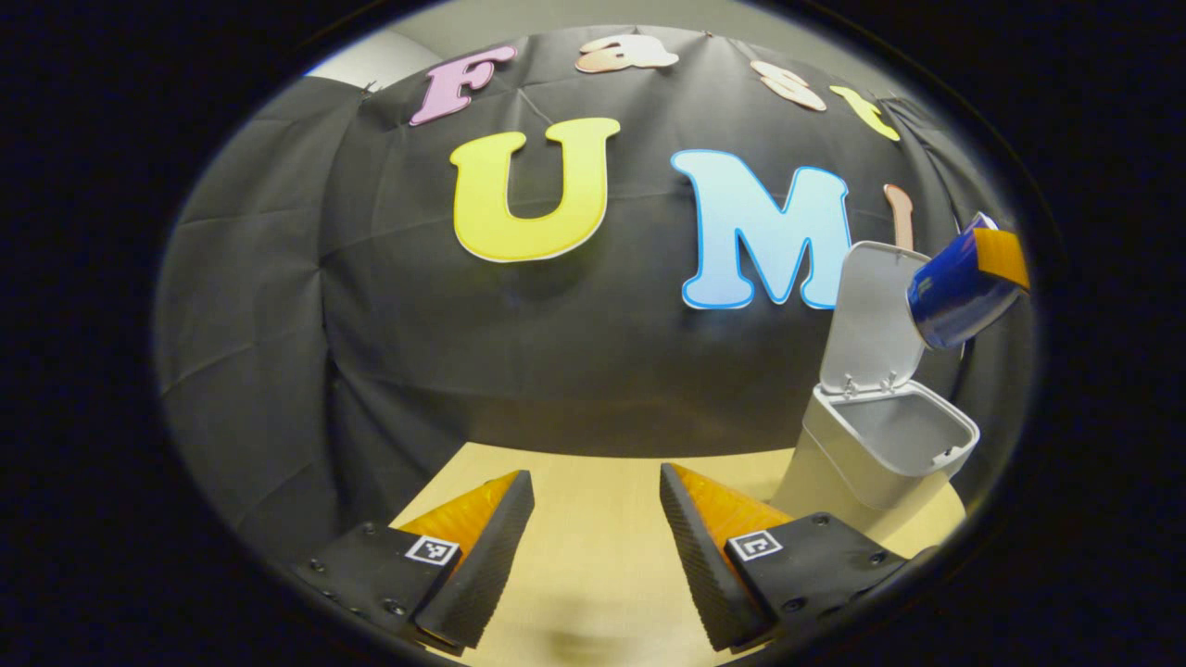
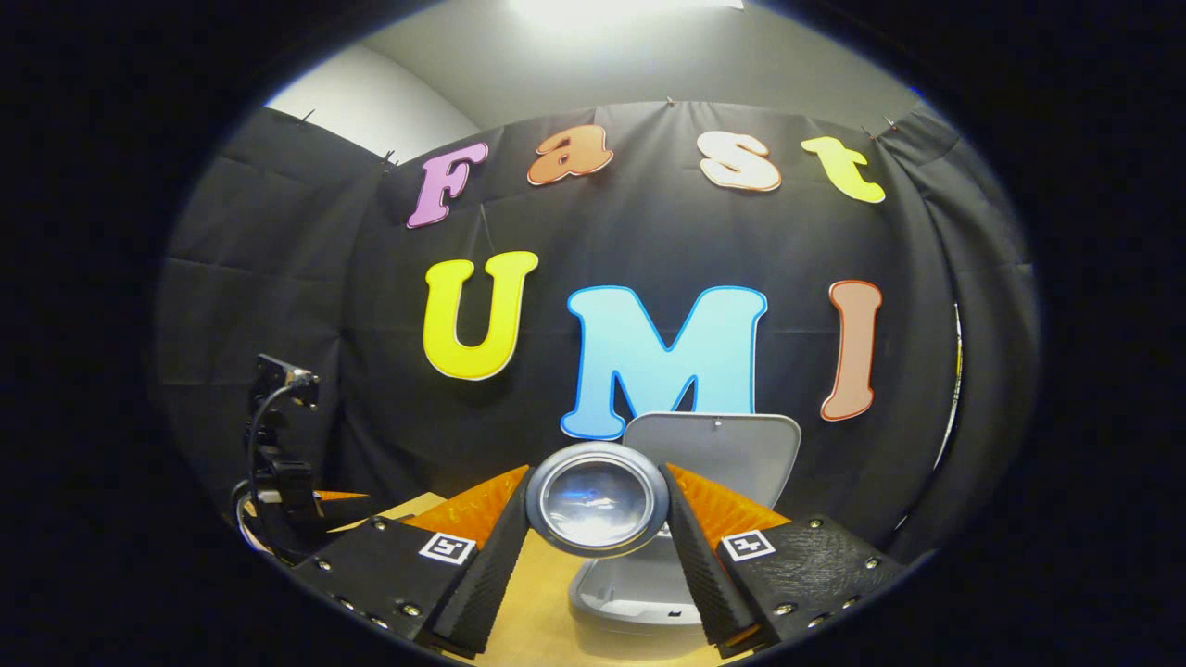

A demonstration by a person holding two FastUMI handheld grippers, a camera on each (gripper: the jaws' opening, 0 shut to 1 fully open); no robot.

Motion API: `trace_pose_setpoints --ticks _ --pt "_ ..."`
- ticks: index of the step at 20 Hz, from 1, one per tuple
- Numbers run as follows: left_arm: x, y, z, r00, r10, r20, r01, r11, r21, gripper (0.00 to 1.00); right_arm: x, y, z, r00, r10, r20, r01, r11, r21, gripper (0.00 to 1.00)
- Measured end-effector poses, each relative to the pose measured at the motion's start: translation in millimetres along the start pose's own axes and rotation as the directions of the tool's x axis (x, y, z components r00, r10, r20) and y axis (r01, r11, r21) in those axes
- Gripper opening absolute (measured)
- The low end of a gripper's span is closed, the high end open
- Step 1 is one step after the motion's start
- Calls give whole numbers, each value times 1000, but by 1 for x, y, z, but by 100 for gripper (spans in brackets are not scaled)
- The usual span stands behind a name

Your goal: Press the lid of the desktop garbage bin to open it, pick up the crumpled paper on the desktop and throw it into the bin, then pick up the pop can on the desktop and drop it into the bin, and finally close the garbage bin lid.

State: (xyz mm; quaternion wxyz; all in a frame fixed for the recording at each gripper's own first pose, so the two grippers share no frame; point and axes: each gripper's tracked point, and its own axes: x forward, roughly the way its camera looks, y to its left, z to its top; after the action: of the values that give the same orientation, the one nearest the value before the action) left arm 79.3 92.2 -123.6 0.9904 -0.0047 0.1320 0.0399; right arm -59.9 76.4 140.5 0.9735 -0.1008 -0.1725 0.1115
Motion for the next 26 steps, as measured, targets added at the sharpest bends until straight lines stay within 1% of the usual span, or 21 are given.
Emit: trace_pose_setpoints --ticks 3,6,9,10,11,12,15,17,21,26 --pt "-3 0 2 1000 4 3 -4 1000 -11 90 10 -23 -5 999 -37 -7 37 999 7 81" --pt "-6 4 4 1000 18 6 -18 1000 -3 90 21 -47 -22 996 -82 -48 83 996 21 81" --pt "-9 11 3 1000 31 5 -31 1000 3 90 32 -65 -53 987 -103 -125 106 994 12 81" --pt "-9 14 3 999 36 4 -36 999 6 90 34 -70 -65 982 -110 -154 114 993 12 78" --pt "-10 16 4 999 41 5 -41 999 9 91 37 -74 -76 977 -118 -177 123 992 14 82" --pt "-11 18 3 999 45 6 -45 999 11 91 39 -78 -87 971 -125 -206 131 991 16 82" --pt "-13 23 2 998 57 3 -57 998 16 90 45 -84 -118 948 -126 -292 146 988 46 82" --pt "-14 26 1 998 63 1 -63 998 18 90 46 -86 -133 935 -128 -330 154 987 54 82" --pt "-14 30 1 997 73 3 -73 997 23 90 47 -85 -153 920 -129 -370 154 987 38 83" --pt "-12 31 1 997 79 6 -79 997 23 90 49 -84 -173 899 -116 -423 160 985 69 84"
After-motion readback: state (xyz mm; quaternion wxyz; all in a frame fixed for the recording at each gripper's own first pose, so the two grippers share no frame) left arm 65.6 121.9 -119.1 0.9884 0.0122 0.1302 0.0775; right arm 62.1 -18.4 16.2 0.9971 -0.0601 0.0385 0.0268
